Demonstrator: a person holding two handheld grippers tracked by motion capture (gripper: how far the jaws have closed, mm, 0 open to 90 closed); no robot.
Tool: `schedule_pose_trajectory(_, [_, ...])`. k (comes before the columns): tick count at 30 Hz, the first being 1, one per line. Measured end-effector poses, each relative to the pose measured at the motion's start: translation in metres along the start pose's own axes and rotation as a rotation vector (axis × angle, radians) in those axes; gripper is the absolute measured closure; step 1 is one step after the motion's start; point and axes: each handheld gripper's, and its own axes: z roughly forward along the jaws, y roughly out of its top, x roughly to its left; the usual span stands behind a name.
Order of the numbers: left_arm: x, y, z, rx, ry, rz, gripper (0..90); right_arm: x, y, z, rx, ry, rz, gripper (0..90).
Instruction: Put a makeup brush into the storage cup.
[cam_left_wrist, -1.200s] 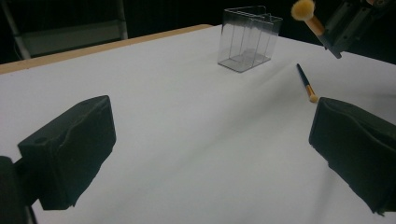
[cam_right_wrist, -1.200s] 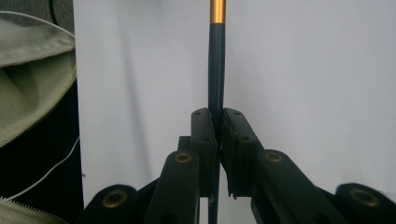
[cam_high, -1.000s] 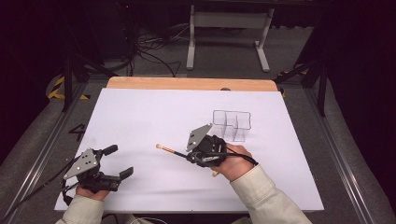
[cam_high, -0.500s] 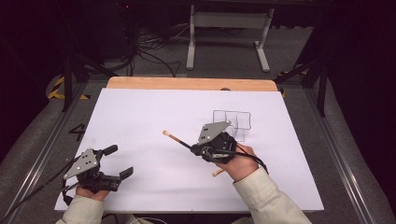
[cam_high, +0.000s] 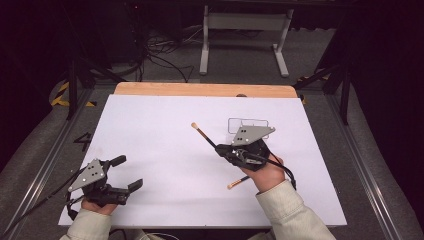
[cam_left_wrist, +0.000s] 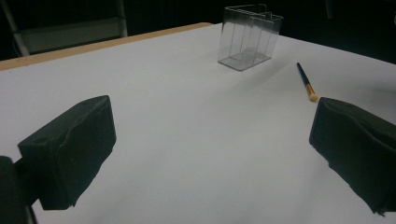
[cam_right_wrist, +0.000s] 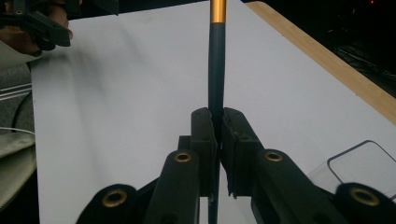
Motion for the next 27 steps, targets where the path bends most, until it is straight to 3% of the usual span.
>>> schedule_pose_trajectory(8, [0.0,0.0,0.0,-0.004,0.001,-0.005,1.1,-0.005,-0.01,-0.007,-0.09,-0.021,0.049,83.8])
schedule_pose_trajectory(14, [0.0,0.0,0.0,0.001,-0.001,0.0,1.1,-0.01,-0.014,-0.013,-0.127,-0.029,0.071,83.8])
schedule_pose_trajectory(27, [0.0,0.0,0.0,0.0,0.001,0.001,1.1,-0.014,-0.028,-0.017,-0.232,-0.056,0.059,83.8])
